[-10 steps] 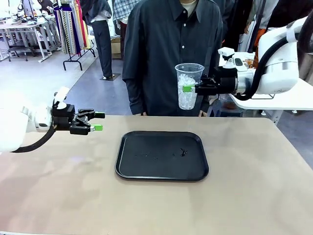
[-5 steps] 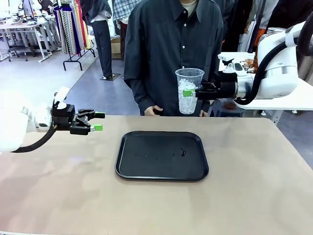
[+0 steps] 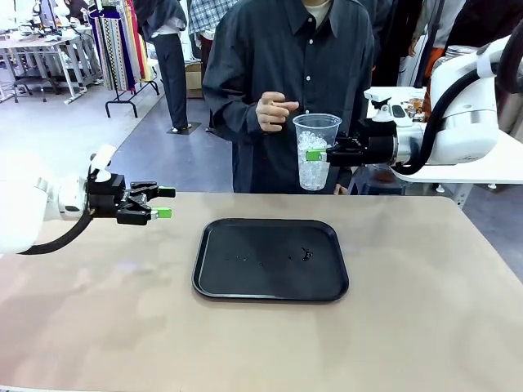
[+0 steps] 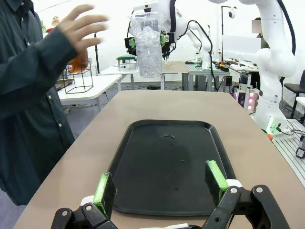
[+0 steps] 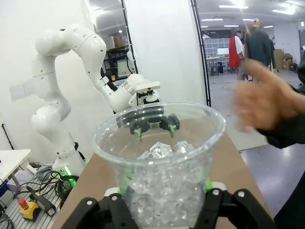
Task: Pour the drink into the iced cup.
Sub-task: Open the gripper to release the iced cup you were holding.
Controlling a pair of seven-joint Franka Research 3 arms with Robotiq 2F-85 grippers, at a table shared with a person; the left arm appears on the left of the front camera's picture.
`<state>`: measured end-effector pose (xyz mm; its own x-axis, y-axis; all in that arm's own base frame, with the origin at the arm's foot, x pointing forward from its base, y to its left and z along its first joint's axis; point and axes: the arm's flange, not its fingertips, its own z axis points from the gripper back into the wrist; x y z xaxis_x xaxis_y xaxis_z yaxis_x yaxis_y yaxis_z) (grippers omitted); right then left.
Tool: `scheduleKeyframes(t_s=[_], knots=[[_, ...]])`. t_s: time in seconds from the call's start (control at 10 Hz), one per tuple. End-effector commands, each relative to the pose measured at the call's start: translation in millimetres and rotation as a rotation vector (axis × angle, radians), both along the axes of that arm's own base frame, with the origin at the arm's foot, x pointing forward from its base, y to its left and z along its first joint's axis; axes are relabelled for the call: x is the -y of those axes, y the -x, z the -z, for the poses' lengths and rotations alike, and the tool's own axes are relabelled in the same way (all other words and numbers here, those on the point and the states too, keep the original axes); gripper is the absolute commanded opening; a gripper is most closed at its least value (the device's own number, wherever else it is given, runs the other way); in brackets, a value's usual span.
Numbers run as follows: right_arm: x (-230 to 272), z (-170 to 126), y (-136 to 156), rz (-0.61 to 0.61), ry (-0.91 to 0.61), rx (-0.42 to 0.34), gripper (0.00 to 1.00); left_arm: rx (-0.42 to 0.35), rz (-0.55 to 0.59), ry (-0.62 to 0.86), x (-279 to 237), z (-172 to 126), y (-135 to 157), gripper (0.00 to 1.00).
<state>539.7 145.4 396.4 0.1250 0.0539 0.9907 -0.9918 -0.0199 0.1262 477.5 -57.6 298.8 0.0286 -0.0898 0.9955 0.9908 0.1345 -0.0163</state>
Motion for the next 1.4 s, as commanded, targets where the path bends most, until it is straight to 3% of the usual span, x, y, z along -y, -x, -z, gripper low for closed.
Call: scheduleKeyframes(t_s=[0.0, 1.3], knots=[[-0.4, -5.7, 1.6, 0.002, -0.008, 0.020, 0.65, 0.000, -0.001, -0.005, 1.3, -1.1, -0.8, 1.00], [-0.4, -5.7, 1.6, 0.002, -0.008, 0.020, 0.65, 0.000, -0.001, -0.005, 1.3, -1.1, -0.8, 1.00]])
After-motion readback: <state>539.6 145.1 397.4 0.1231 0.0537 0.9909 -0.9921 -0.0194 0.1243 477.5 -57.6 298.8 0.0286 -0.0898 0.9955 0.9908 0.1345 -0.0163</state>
